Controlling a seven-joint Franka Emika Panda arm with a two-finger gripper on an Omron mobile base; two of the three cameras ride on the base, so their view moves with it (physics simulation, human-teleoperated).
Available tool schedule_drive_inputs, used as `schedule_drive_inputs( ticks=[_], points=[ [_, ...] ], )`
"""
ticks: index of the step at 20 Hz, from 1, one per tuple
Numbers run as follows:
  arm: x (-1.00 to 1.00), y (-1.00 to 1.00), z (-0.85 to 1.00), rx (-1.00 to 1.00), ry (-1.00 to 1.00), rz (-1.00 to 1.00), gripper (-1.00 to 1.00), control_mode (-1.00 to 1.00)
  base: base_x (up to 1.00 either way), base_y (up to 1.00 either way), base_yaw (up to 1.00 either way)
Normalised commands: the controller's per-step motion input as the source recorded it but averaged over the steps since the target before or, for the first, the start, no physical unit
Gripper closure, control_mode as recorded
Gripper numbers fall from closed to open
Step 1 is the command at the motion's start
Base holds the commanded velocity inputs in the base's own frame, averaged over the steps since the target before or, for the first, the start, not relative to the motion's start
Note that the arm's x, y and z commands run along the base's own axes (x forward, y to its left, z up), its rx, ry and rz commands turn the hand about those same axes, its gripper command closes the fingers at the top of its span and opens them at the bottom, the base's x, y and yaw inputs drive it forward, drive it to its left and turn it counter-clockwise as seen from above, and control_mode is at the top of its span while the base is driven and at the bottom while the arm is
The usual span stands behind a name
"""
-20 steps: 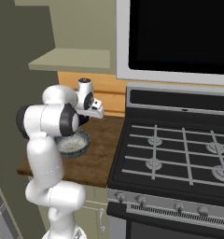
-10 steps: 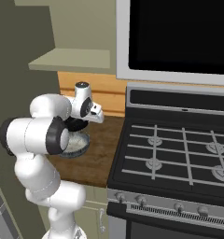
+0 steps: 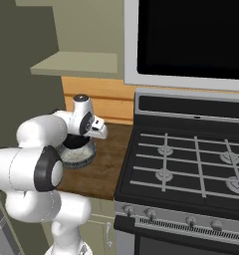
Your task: Pick up the bowls on the counter and stack them on top of one another in the open cabinet. Place the smaller bowl on top of the larger bowl.
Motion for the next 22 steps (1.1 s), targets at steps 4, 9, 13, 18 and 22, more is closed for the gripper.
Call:
schedule_drive_inputs(
  ticks=[4, 9, 13, 18, 22],
  points=[
    [-0.36, 0.00, 0.01, -0.09, 0.07, 0.03, 1.00, -1.00, 0.00, 0.00, 0.00],
    [-0.01, 0.12, 0.00, -0.10, 0.05, 0.05, 1.00, -1.00, 0.00, 0.00, 0.00],
    [0.04, 0.00, -0.10, 0.00, 0.00, 0.02, 1.00, -1.00, 0.00, 0.00, 0.00],
    [0.05, 0.13, -0.51, 0.00, 0.05, 0.00, 1.00, -1.00, 0.00, 0.00, 0.00],
    [0.01, 0.12, -0.33, -0.01, 0.03, 0.00, 1.00, -1.00, 0.00, 0.00, 0.00]
  ],
)
